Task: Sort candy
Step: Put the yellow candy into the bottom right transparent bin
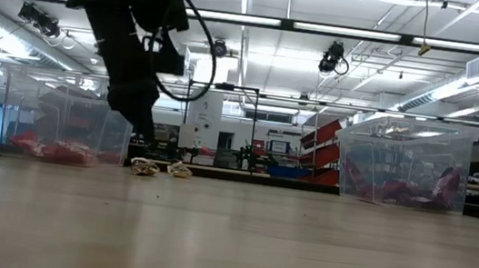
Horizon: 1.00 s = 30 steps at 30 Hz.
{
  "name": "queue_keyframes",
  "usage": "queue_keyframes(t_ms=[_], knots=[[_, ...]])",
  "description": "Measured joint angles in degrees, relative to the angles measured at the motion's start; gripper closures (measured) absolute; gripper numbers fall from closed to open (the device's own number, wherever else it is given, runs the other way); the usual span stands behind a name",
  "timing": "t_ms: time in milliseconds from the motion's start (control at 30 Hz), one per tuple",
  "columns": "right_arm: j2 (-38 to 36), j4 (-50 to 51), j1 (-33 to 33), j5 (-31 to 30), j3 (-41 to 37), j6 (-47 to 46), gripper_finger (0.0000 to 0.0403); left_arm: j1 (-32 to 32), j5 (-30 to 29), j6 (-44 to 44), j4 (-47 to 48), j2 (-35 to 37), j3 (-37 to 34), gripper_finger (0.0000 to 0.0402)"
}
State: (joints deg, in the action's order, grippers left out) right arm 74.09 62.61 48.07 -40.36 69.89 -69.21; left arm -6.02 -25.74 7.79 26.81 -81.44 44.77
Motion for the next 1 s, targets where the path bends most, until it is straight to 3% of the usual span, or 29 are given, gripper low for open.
queue_keyframes(t_ms=[200, 767, 1000], knots=[[0.9, -4.4, -0.7, -3.6, 0.0, 4.8, 0.0403, 0.0, -1.8, 0.6, -0.1, -3.6, 0.0, 0.0229], [1.1, -9.2, -4.1, -3.6, 0.0, 11.5, 0.0403, 0.0, -9.8, 0.4, -3.8, -10.0, 0.0, 0.0229], [1.1, -10.6, -4.1, -3.6, 0.0, 12.7, 0.0403, 0.0, -7.8, 0.4, -4.6, -12.7, 0.0, 0.0229]])
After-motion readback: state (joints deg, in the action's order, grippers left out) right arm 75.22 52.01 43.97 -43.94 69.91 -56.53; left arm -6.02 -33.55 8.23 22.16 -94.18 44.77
